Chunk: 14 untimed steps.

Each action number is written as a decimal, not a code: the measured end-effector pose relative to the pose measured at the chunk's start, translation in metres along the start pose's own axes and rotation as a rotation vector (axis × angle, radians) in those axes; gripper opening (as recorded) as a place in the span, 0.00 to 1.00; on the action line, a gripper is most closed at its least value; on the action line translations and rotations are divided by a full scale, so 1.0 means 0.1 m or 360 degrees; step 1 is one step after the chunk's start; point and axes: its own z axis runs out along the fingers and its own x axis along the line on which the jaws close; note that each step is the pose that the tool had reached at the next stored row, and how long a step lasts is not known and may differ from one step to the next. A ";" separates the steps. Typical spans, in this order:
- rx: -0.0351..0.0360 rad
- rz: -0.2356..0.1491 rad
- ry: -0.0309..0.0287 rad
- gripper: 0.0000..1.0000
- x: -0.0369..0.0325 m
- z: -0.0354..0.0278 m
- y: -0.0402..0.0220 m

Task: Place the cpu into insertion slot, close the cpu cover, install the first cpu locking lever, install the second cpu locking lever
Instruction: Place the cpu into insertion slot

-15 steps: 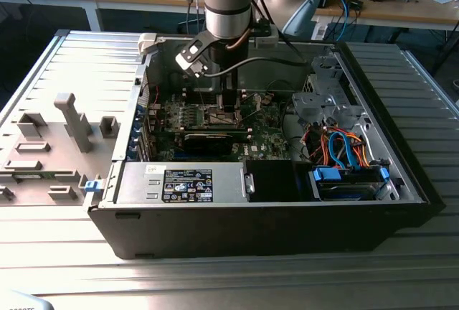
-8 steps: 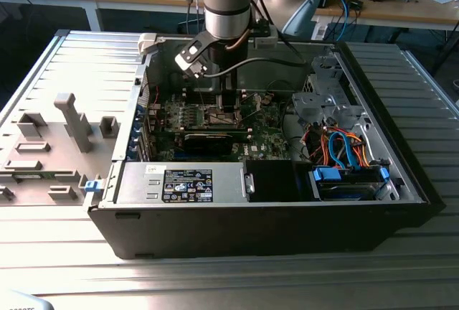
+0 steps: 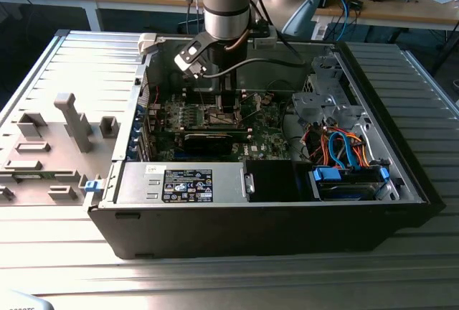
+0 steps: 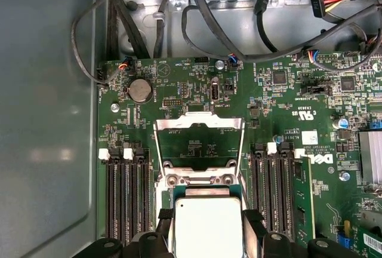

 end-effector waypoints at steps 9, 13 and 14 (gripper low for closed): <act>0.0000 0.0000 -0.00001 0.54 0.001 0.010 -0.013; 0.0000 0.0000 0.00000 0.54 0.001 0.016 -0.021; 0.0000 0.0000 0.00000 0.54 0.001 0.018 -0.022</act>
